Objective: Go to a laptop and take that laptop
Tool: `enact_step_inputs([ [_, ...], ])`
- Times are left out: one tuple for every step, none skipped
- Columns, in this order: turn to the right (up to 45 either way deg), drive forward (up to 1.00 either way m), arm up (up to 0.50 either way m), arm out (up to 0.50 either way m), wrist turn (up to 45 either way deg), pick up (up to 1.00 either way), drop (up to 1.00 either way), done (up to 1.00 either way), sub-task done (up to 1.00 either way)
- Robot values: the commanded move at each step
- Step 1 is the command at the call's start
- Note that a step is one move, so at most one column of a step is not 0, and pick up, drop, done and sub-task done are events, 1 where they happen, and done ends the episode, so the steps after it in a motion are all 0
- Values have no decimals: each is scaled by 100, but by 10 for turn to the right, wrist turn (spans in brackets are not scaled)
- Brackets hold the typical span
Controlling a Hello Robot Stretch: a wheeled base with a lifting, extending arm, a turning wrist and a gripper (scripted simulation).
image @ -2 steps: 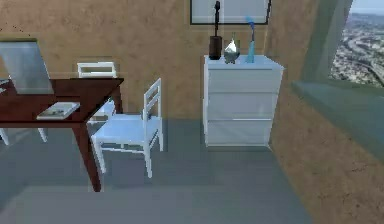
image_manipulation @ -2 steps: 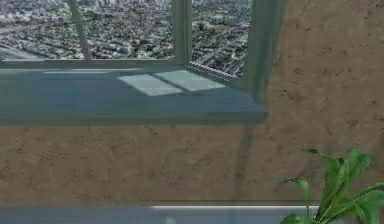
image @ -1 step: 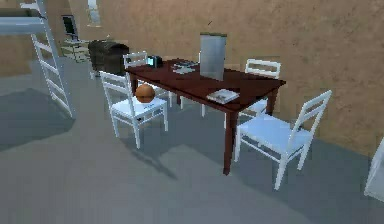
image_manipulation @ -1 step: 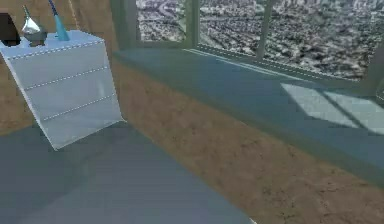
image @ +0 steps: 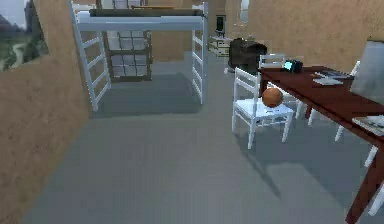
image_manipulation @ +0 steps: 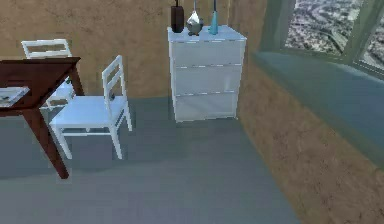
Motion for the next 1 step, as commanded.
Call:
enact_step_inputs([
  [0,100,0,0,0,0,0,0,0],
])
